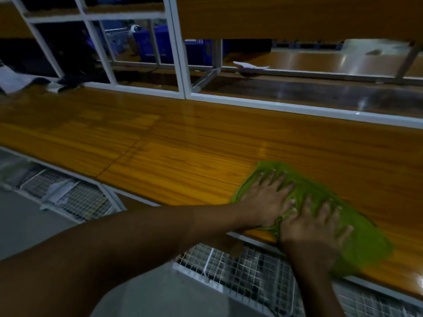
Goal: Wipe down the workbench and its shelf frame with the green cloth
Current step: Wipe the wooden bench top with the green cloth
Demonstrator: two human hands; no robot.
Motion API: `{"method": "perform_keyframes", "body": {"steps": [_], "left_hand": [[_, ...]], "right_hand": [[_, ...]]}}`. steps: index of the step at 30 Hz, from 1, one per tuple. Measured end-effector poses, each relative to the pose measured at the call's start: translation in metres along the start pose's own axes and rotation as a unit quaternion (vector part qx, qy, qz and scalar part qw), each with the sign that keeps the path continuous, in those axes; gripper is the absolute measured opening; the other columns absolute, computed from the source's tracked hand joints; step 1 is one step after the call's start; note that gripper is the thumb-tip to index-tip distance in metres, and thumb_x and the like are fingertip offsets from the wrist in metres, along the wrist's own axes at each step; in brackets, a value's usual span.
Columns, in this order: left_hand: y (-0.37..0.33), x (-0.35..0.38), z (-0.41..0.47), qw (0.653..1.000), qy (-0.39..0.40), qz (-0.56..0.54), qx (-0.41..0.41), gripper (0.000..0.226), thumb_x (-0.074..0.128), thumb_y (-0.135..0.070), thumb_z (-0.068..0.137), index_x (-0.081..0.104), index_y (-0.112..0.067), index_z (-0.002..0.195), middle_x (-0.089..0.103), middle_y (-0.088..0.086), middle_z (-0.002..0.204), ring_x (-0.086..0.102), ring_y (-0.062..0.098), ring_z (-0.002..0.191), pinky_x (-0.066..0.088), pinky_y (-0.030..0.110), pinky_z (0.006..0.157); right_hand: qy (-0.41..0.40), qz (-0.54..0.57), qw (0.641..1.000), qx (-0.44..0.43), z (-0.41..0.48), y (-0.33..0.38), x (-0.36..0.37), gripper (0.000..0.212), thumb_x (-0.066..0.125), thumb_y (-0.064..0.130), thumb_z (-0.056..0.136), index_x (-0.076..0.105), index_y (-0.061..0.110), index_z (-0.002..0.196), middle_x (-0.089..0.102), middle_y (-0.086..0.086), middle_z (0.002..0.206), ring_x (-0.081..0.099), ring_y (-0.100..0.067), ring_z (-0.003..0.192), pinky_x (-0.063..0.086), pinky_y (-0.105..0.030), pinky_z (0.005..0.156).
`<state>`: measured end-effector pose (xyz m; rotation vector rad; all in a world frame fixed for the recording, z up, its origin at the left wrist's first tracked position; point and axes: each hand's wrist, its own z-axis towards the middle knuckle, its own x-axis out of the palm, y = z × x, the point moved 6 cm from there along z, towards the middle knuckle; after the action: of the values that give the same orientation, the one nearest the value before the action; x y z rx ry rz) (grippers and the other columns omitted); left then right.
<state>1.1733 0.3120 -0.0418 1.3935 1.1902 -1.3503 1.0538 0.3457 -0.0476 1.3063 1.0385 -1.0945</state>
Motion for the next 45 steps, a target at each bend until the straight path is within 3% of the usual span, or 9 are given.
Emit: {"method": "perform_keyframes", "body": {"steps": [3, 10, 20, 23, 28, 30, 33, 37, 45], "left_hand": [[0.021, 0.001, -0.006, 0.999, -0.016, -0.013, 0.04, 0.056, 0.019, -0.046, 0.104, 0.012, -0.025, 0.156, 0.003, 0.008, 0.164, -0.001, 0.03, 0.15, 0.003, 0.051, 0.119], [0.141, -0.001, -0.056, 0.999, -0.028, -0.042, -0.006, 0.056, 0.021, -0.052, 0.103, 0.011, -0.035, 0.155, -0.002, 0.001, 0.164, -0.006, 0.028, 0.15, -0.001, 0.055, 0.118], [0.314, 0.002, -0.162, 0.983, -0.018, -0.008, -0.182, 0.062, 0.003, -0.062, 0.095, -0.004, -0.041, 0.153, -0.011, -0.003, 0.163, -0.008, 0.025, 0.15, 0.003, 0.053, 0.119], [0.319, 0.004, -0.192, 0.978, -0.032, -0.014, -0.206, 0.069, -0.01, -0.062, 0.087, -0.004, -0.041, 0.152, -0.01, -0.004, 0.163, -0.007, 0.024, 0.15, 0.002, 0.052, 0.12], [0.284, 0.006, -0.205, 0.976, -0.059, -0.013, -0.207, 0.066, -0.001, -0.059, 0.096, 0.02, -0.034, 0.154, 0.012, 0.003, 0.162, 0.014, 0.033, 0.148, 0.016, 0.056, 0.116], [0.263, 0.003, -0.191, 0.981, -0.05, -0.022, -0.185, 0.069, -0.009, -0.059, 0.092, 0.008, -0.037, 0.155, -0.001, 0.002, 0.163, 0.001, 0.033, 0.15, 0.006, 0.055, 0.117], [0.238, -0.001, -0.159, 0.987, -0.035, -0.033, -0.151, 0.071, -0.014, -0.058, 0.085, -0.01, -0.038, 0.153, -0.019, -0.001, 0.161, -0.017, 0.029, 0.148, -0.007, 0.052, 0.118], [0.242, -0.004, -0.107, 0.992, -0.031, -0.043, -0.112, 0.063, 0.001, -0.056, 0.093, -0.003, -0.039, 0.154, -0.013, -0.003, 0.163, -0.015, 0.025, 0.149, -0.006, 0.052, 0.119], [0.32, -0.008, -0.048, 0.989, -0.025, -0.012, -0.143, 0.054, 0.012, -0.049, 0.104, 0.002, -0.035, 0.155, -0.005, 0.0, 0.164, -0.004, 0.026, 0.15, -0.001, 0.052, 0.119]], "right_hand": [[-0.005, 0.031, 0.998, -0.05, -0.013, 0.029, 0.007, 0.071, 0.028, 0.045, 0.095, 0.008, 0.011, 0.154, 0.008, -0.023, 0.16, 0.004, -0.047, 0.146, -0.005, -0.07, 0.109], [-0.022, 0.01, 1.0, -0.005, -0.034, 0.148, 0.026, 0.065, 0.019, 0.043, 0.095, 0.027, 0.017, 0.154, 0.019, -0.022, 0.16, 0.013, -0.038, 0.148, 0.005, -0.059, 0.118], [0.063, 0.014, 0.982, -0.18, -0.067, 0.33, 0.057, 0.06, 0.009, 0.047, 0.101, -0.001, 0.027, 0.157, -0.011, -0.013, 0.164, -0.014, -0.031, 0.15, -0.01, -0.058, 0.117], [0.063, 0.01, 0.968, -0.241, -0.082, 0.34, 0.062, 0.059, 0.012, 0.048, 0.101, 0.002, 0.03, 0.157, -0.011, -0.01, 0.163, -0.011, -0.029, 0.151, -0.011, -0.055, 0.118], [0.031, 0.029, 0.955, -0.295, -0.093, 0.305, 0.057, 0.057, 0.023, 0.05, 0.098, 0.037, 0.031, 0.15, 0.028, -0.009, 0.159, 0.024, -0.03, 0.147, 0.01, -0.053, 0.115], [0.026, 0.02, 0.958, -0.286, -0.083, 0.28, 0.053, 0.057, 0.02, 0.054, 0.099, 0.041, 0.032, 0.147, 0.033, -0.008, 0.157, 0.029, -0.03, 0.146, 0.014, -0.052, 0.111], [0.037, -0.001, 0.966, -0.257, -0.062, 0.25, 0.044, 0.065, 0.005, 0.061, 0.097, 0.029, 0.038, 0.152, 0.019, -0.005, 0.162, 0.016, -0.027, 0.15, 0.011, -0.052, 0.117], [0.053, -0.016, 0.974, -0.221, -0.024, 0.246, 0.039, 0.072, -0.01, 0.058, 0.087, 0.0, 0.039, 0.155, -0.009, -0.003, 0.164, -0.01, -0.022, 0.151, -0.001, -0.051, 0.121], [0.038, -0.024, 0.985, -0.165, 0.049, 0.32, 0.06, 0.06, 0.012, 0.049, 0.101, 0.005, 0.029, 0.157, 0.0, -0.014, 0.164, -0.003, -0.034, 0.151, -0.001, -0.06, 0.117]]}}
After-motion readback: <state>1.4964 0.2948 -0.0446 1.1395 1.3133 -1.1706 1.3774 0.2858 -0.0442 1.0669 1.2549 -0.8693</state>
